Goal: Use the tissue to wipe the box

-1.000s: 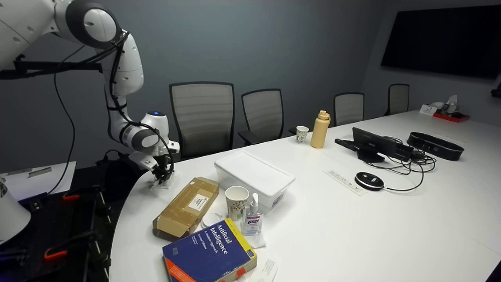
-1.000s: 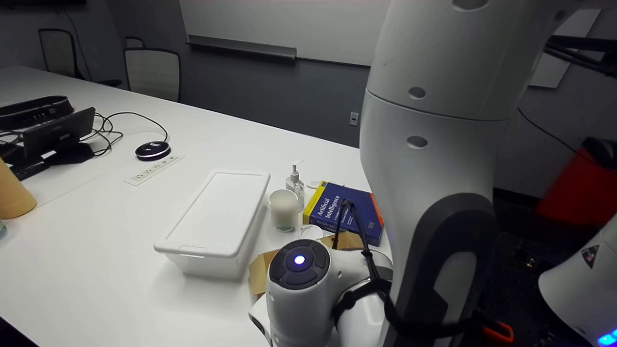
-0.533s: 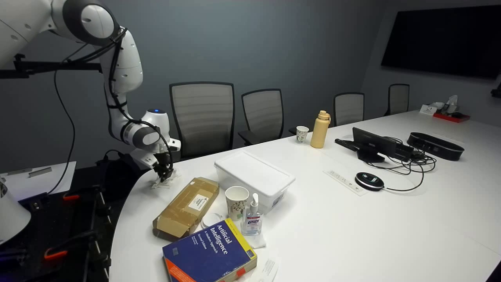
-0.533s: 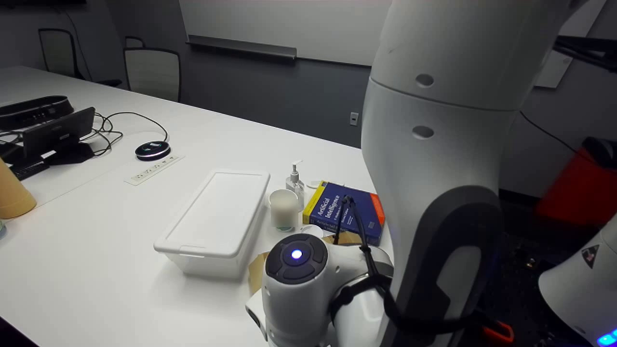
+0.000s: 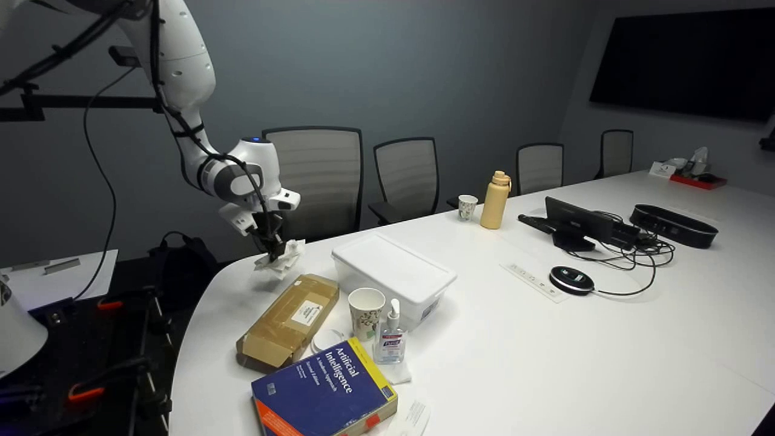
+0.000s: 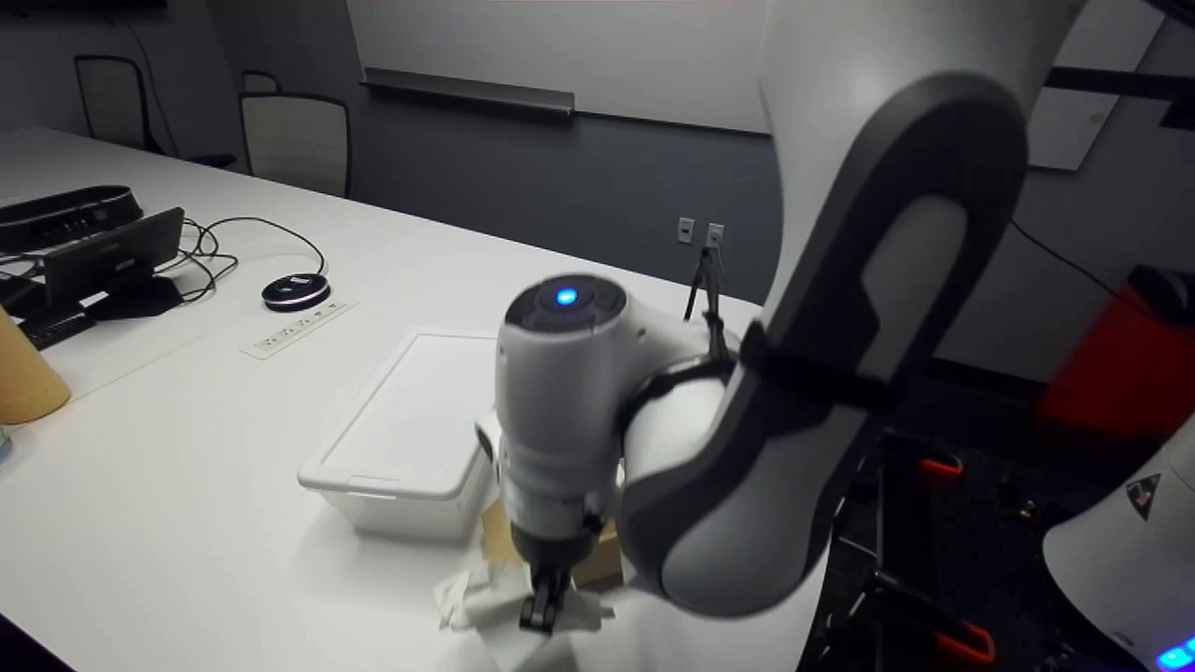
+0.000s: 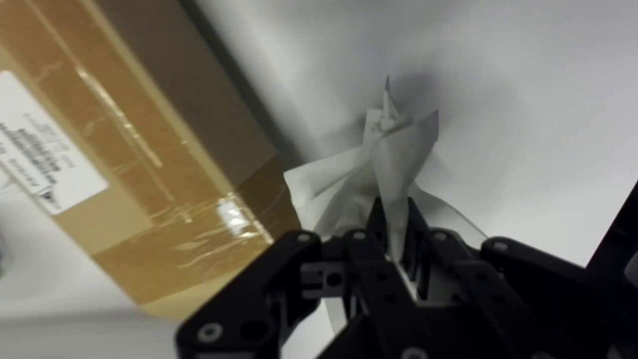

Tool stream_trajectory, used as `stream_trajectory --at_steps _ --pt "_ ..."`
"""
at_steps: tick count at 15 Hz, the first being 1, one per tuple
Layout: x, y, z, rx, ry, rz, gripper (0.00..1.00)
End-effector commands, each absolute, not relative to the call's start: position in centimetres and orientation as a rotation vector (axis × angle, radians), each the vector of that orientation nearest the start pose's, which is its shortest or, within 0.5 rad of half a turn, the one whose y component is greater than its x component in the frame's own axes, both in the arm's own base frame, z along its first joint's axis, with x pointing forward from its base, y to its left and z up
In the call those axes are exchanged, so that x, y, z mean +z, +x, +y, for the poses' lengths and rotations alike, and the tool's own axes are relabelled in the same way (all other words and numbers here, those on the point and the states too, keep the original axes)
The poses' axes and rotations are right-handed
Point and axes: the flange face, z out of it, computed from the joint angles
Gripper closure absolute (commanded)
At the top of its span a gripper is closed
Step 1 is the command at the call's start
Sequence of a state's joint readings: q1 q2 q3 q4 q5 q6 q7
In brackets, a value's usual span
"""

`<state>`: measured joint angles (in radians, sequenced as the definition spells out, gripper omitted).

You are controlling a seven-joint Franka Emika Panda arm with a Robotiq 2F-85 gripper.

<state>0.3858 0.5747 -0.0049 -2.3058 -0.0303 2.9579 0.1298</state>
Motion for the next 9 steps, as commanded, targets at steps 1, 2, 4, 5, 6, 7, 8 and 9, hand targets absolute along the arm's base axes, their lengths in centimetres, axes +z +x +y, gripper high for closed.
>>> stream_trajectory --at_steps 1,2,4,5,6,7,8,9 --pt "15.1 47.8 14.5 -0.160 -3.124 -0.240 0.98" --pt "15.6 48.0 13.0 -0.185 -3.133 -0.192 0.98" --pt "16.2 48.1 10.8 -0.205 -3.143 -0.119 0.98" --pt "16.3 48.1 9.9 -0.211 -3.145 -0.095 0.98" --pt "16.1 47.9 9.1 -0.209 -3.152 -0.071 0.98" --pt "16.0 47.7 8.6 -0.204 -3.156 -0.051 0.98" --pt "15.6 47.5 8.3 -0.201 -3.156 -0.035 0.98" --pt "15.3 47.2 8.2 -0.210 -3.148 -0.020 0.98"
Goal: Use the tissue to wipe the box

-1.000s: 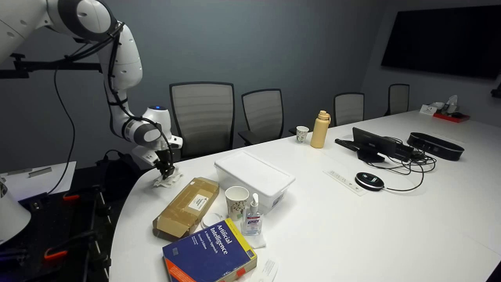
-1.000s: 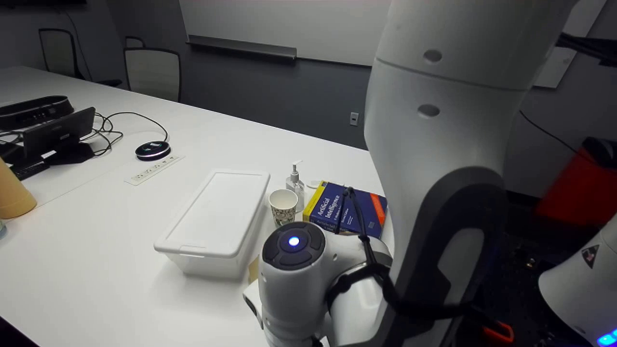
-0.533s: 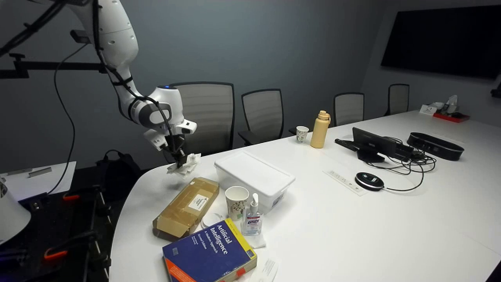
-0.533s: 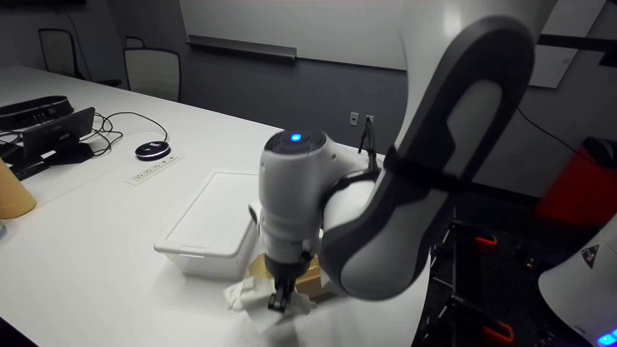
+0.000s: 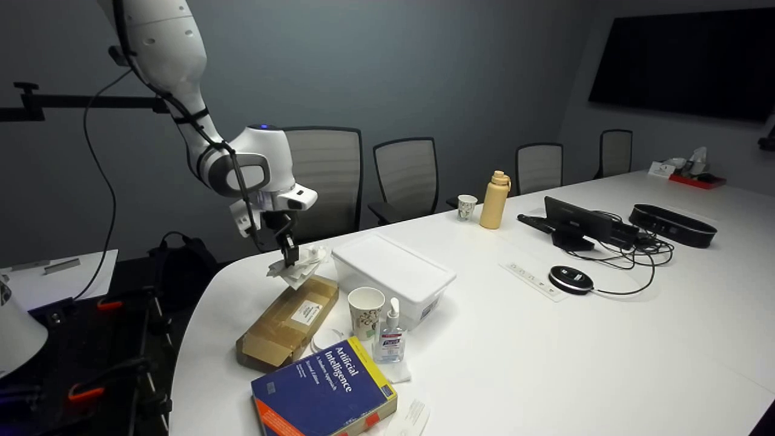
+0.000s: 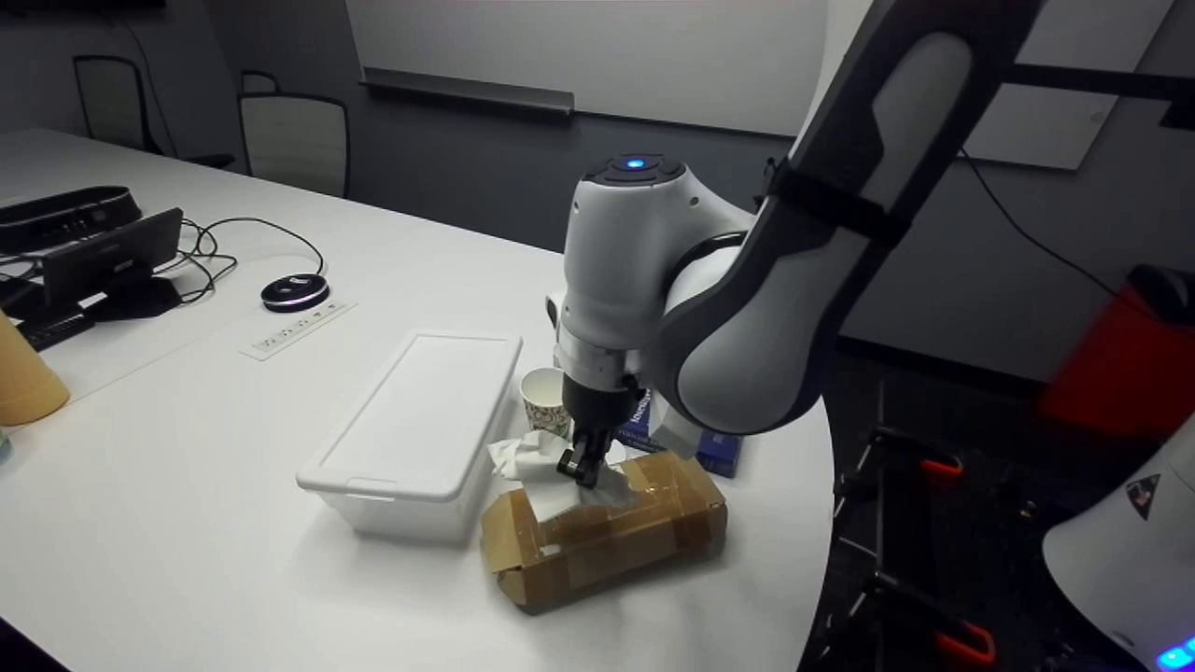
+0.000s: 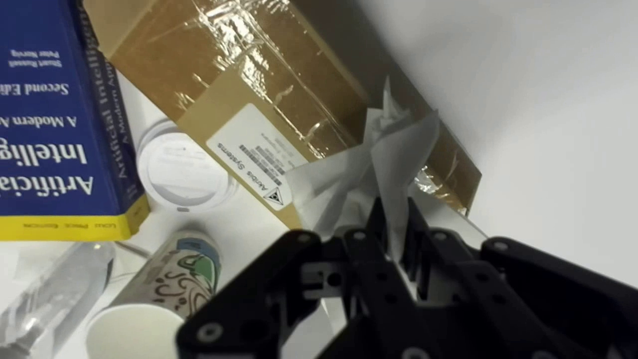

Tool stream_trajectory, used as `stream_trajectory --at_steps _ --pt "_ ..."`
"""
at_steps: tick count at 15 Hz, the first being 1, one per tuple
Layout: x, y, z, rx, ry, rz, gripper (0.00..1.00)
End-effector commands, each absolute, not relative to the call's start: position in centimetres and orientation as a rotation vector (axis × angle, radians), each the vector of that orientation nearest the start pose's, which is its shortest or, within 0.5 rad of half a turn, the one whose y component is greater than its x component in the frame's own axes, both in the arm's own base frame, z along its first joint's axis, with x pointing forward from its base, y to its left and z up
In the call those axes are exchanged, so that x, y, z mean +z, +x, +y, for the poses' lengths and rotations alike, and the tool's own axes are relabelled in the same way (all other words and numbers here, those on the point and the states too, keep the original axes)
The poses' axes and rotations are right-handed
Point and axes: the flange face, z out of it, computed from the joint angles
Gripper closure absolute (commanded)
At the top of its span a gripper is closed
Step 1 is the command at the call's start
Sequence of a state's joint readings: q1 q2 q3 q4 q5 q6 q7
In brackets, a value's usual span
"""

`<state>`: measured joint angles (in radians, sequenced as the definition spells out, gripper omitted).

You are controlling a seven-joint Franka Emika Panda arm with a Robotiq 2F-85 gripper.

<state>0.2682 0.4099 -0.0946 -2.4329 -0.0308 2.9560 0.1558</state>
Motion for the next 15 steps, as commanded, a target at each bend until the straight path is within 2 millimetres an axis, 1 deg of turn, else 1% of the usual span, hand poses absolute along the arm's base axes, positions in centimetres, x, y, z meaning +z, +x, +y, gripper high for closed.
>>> stream_trajectory --at_steps 1,6,10,12,14,15 --pt "15.0 46.9 8.1 -0.225 -3.143 -0.003 0.98" --pt "13.5 46.0 8.1 -0.300 -3.091 0.067 0.98" --pt "11.8 45.5 8.2 -0.296 -3.053 0.116 0.98" --pt "11.0 45.5 7.8 -0.284 -3.044 0.137 0.98" --pt "10.7 45.6 7.4 -0.271 -3.034 0.169 0.98" --pt "11.2 45.7 7.1 -0.260 -3.022 0.193 0.98"
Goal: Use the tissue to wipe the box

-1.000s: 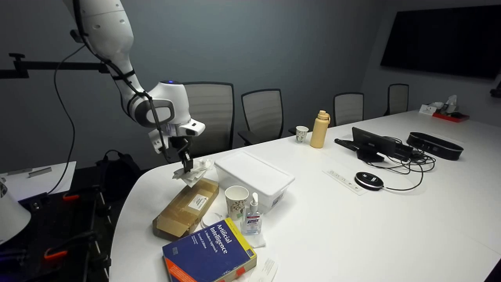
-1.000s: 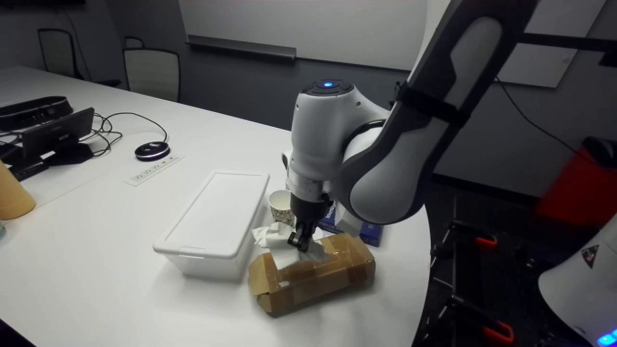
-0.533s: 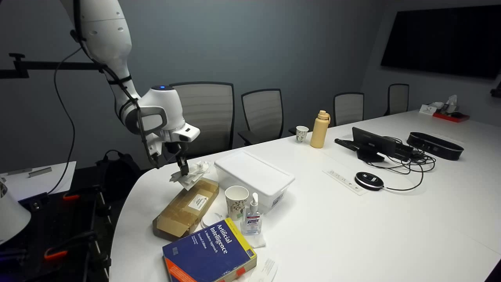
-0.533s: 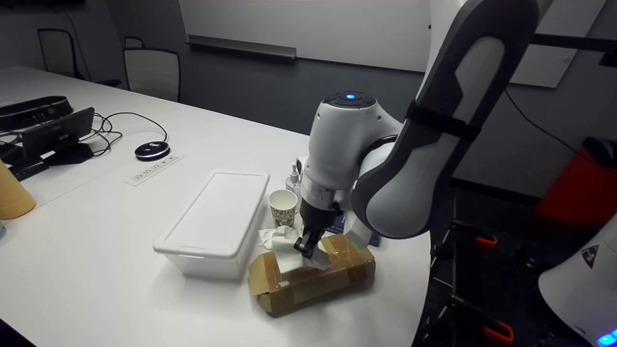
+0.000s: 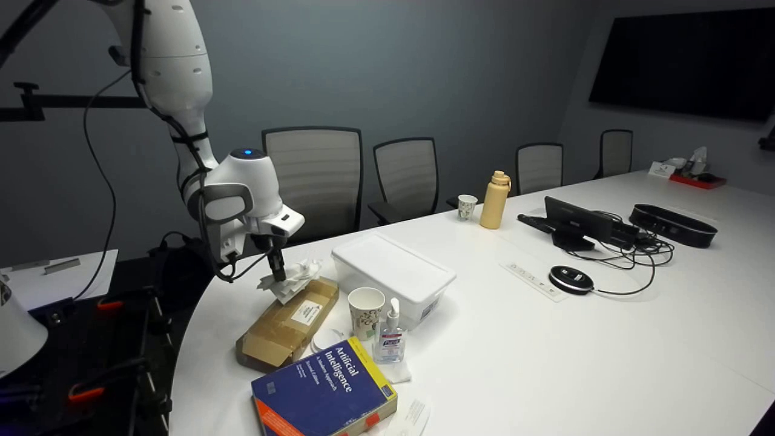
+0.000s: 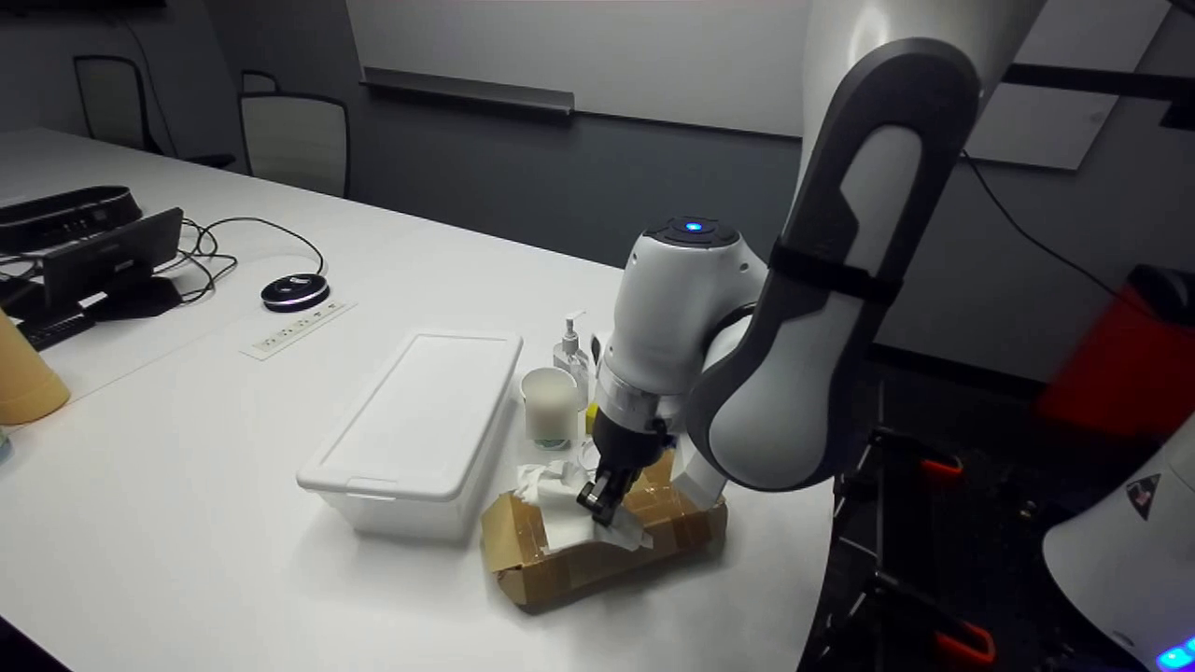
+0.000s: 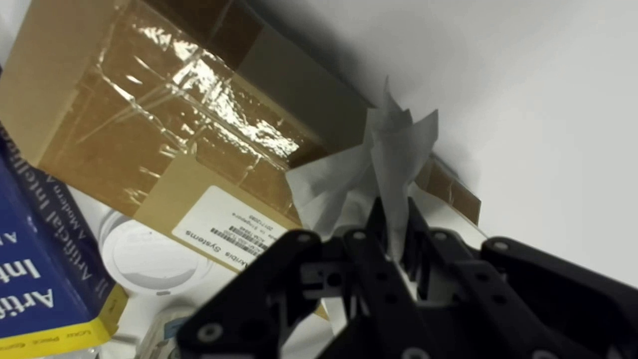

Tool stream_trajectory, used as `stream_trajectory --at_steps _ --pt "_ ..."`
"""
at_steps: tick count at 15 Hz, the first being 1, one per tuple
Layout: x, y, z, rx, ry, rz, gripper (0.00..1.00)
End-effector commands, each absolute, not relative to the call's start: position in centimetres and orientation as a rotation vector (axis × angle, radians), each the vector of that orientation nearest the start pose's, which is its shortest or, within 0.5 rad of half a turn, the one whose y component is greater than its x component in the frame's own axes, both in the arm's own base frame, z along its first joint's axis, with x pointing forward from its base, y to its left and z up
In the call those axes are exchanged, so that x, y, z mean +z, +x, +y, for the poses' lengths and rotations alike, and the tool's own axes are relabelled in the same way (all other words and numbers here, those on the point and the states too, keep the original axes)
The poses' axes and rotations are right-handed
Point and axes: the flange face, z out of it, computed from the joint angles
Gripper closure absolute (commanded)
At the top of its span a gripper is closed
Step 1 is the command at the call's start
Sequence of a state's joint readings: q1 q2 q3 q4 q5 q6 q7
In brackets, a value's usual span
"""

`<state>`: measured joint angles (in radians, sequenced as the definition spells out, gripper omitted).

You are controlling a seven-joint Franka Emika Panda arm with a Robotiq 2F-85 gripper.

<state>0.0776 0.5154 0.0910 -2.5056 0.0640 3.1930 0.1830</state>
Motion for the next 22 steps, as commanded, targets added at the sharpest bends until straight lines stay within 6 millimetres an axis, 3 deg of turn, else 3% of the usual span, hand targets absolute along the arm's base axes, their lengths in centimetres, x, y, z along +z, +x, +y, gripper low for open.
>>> stream_trajectory --at_steps 1,10,18,22 --pt "10.6 45.5 7.3 -0.242 -3.047 0.160 0.91" --pt "10.0 46.3 6.9 -0.265 -3.061 0.190 0.98" --pt "6.6 48.9 7.3 -0.286 -3.113 0.138 0.98" --pt "5.6 49.6 6.5 -0.273 -3.165 0.161 0.98"
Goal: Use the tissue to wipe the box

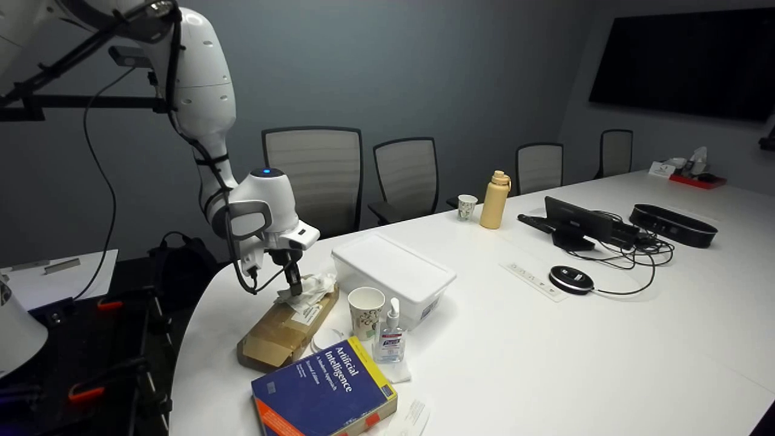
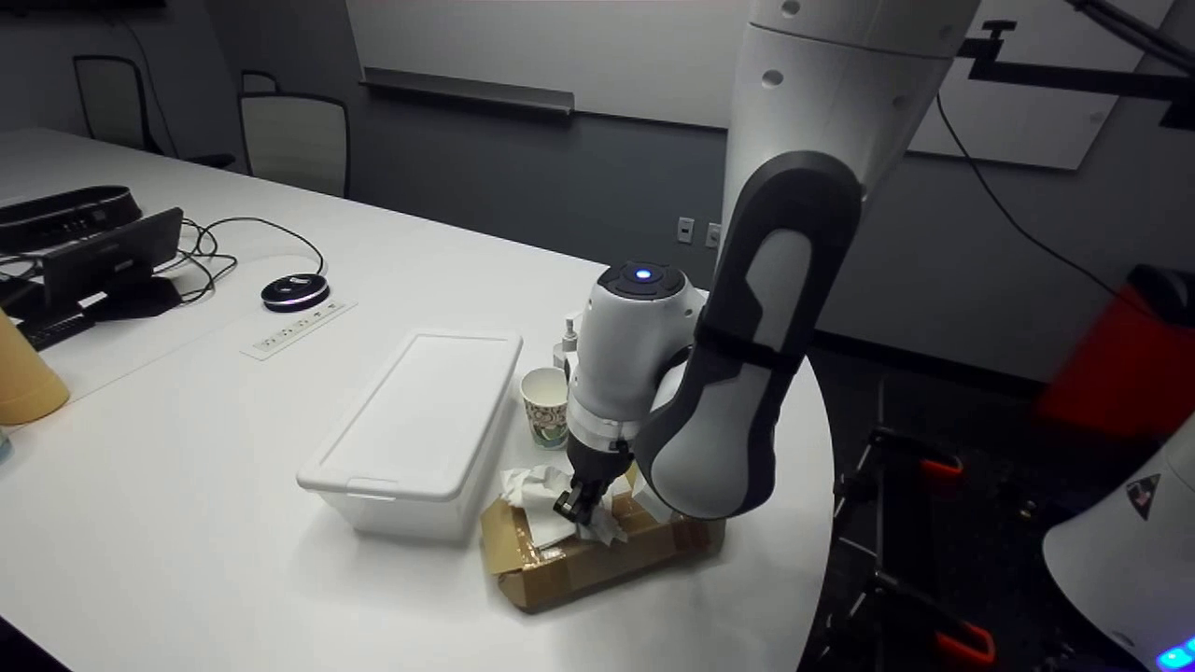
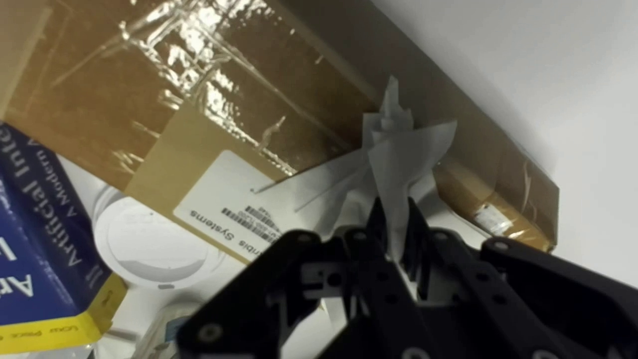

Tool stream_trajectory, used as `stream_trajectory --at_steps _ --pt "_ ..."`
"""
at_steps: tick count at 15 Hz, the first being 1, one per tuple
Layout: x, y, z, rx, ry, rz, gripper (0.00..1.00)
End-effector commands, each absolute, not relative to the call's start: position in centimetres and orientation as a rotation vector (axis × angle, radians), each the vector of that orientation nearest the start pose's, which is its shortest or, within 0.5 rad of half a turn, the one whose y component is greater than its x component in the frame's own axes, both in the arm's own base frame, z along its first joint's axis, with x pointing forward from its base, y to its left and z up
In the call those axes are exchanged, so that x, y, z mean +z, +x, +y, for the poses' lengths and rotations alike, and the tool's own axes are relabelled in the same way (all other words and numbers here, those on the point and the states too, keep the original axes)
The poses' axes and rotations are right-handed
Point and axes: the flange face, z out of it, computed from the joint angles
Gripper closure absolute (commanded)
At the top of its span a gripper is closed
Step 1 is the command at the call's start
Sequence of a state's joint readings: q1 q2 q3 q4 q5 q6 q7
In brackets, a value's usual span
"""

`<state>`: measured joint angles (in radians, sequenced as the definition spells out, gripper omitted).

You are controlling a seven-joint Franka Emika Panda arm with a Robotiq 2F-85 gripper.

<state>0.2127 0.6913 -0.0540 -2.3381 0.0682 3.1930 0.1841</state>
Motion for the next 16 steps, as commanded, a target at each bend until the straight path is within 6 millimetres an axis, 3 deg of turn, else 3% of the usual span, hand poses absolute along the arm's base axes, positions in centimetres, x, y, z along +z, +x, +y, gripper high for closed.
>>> stream_trajectory --at_steps 1,9,16 --pt "5.5 49.6 6.2 -0.267 -3.178 0.170 0.98" --pt "5.1 47.8 4.6 -0.075 -3.261 0.239 0.98" --pt "5.4 48.0 7.1 -0.044 -3.140 0.219 0.98"
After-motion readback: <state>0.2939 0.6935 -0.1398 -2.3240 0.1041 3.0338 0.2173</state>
